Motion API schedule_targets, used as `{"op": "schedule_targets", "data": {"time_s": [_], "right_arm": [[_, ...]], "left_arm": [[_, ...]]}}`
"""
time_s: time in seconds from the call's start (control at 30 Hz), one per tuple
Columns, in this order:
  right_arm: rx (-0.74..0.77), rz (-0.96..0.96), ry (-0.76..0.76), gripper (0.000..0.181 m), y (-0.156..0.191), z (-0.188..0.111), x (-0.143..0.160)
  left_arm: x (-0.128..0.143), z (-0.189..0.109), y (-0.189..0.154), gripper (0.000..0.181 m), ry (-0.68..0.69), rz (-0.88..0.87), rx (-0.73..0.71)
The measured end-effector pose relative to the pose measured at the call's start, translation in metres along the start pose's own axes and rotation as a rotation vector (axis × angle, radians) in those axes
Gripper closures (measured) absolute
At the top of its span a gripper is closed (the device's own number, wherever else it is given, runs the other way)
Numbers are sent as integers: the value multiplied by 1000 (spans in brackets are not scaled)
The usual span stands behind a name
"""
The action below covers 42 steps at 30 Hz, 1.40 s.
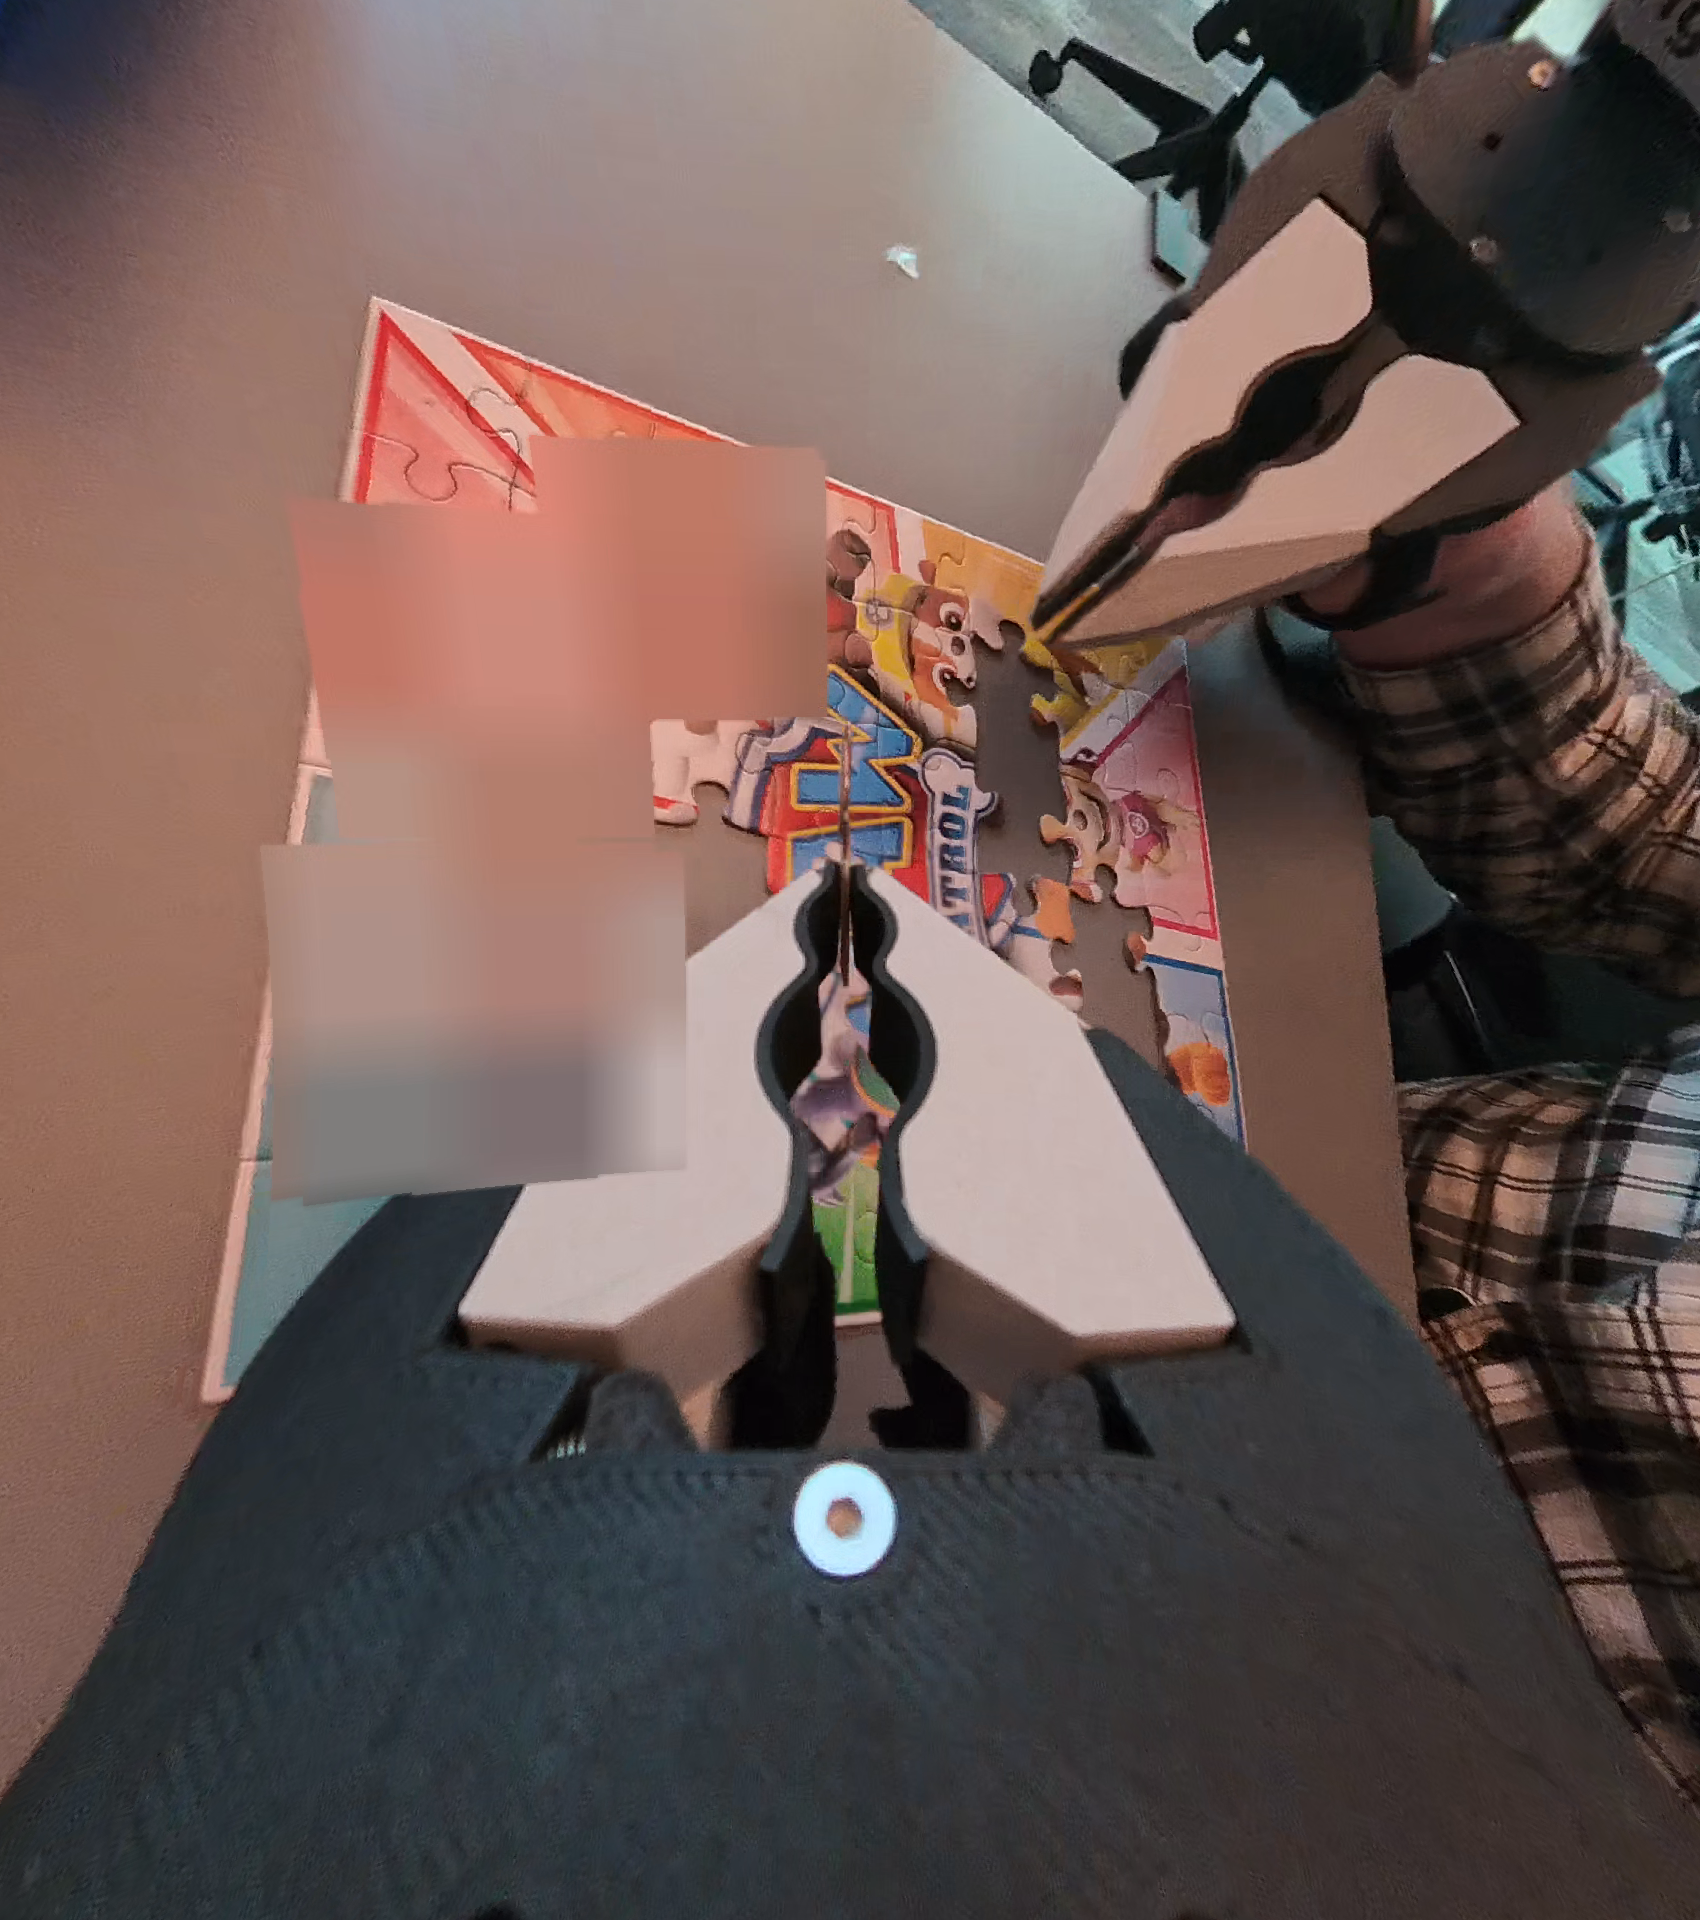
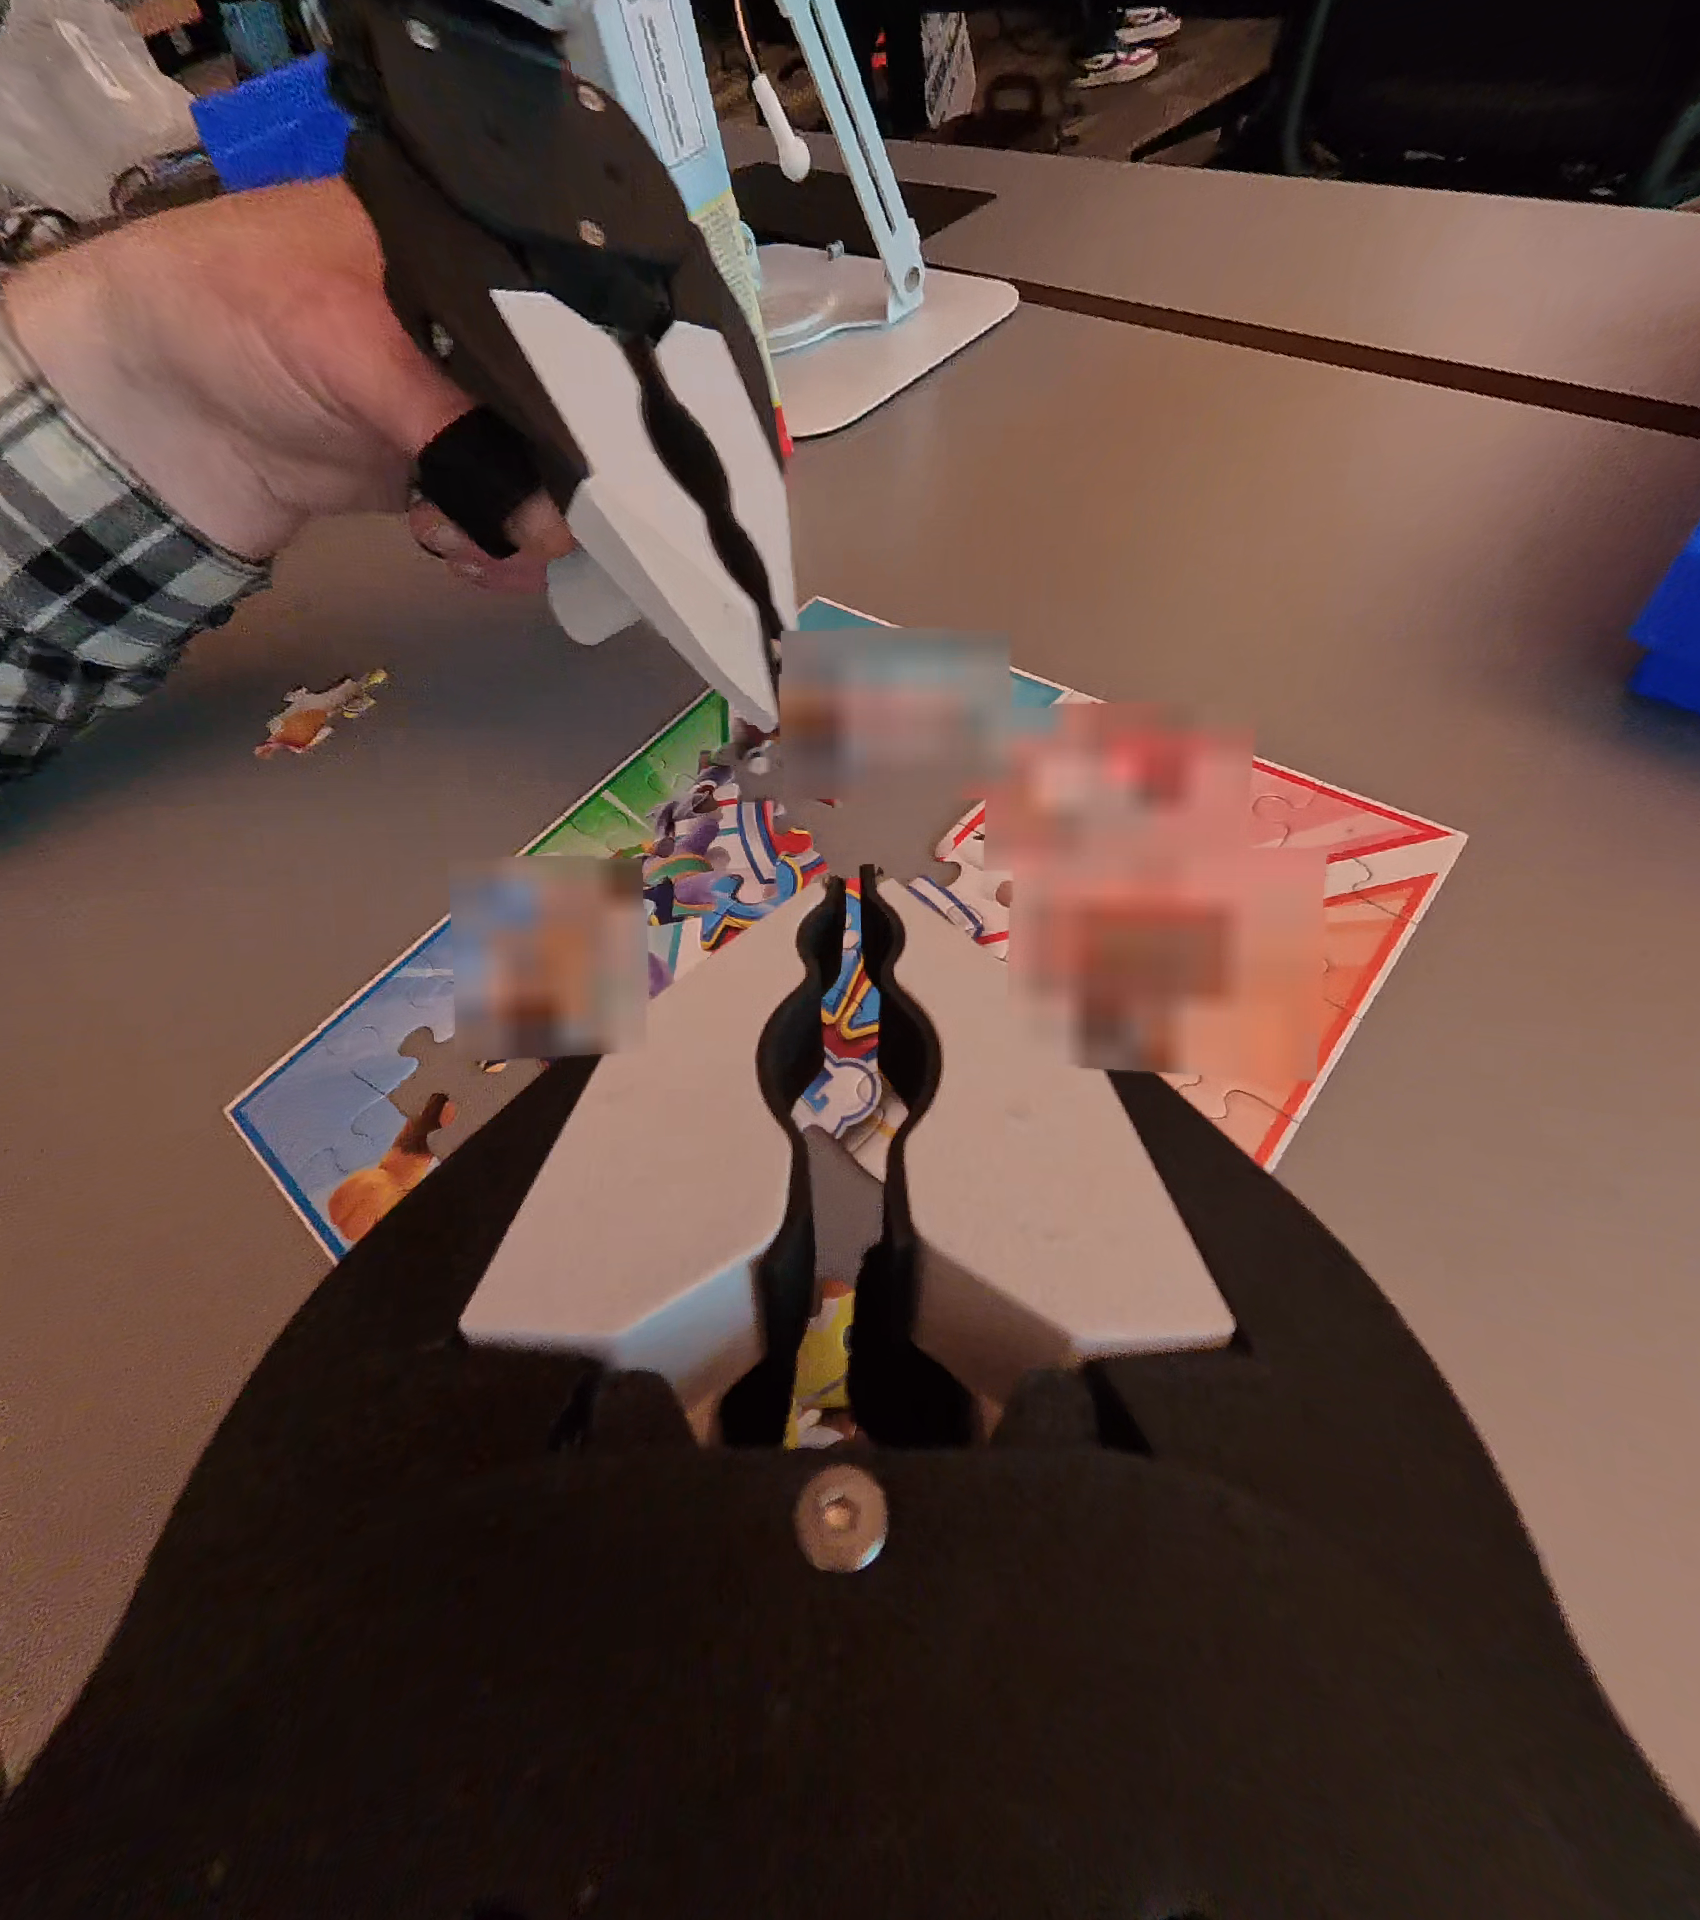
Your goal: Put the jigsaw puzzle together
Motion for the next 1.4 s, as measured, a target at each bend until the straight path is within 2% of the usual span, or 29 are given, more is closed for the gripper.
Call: {"op": "schedule_targets", "data": {"time_s": [0.23, 0.37, 0.53, 0.67, 0.87, 1.2, 1.4], "right_arm": [[5, -20, 2, 181, -4, 0, 11], [26, -55, 27, 181, -3, 3, 14], [60, -50, -43, 181, -9, -9, 8], [107, 4, -143, 181, -20, -26, 4], [136, 24, -162, 181, -25, -33, 6], [34, 2, -85, 179, -14, -20, 11], [12, 2, -117, 176, -12, -24, 8]], "left_arm": [[13, 7, 14, 181, 88, -37, 40], [16, 10, 20, 181, 75, -58, 63], [4, 20, -10, 181, 47, -13, 171], [3, 55, -41, 181, 139, 40, 210], [7, 78, -49, 181, 183, 17, 204], [10, 82, -48, 181, 173, 14, 194], [7, 64, -53, 181, 131, 18, 206]]}}
Point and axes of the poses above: each gripper's, where its closed fingertips meet, z out along the fingers, x out of its underside, y = z × x across the jaws, the point moved 8 cm from there along -z, back along the fingers, and after that the axes turned 2 degrees about z, right-handed, at the moved point
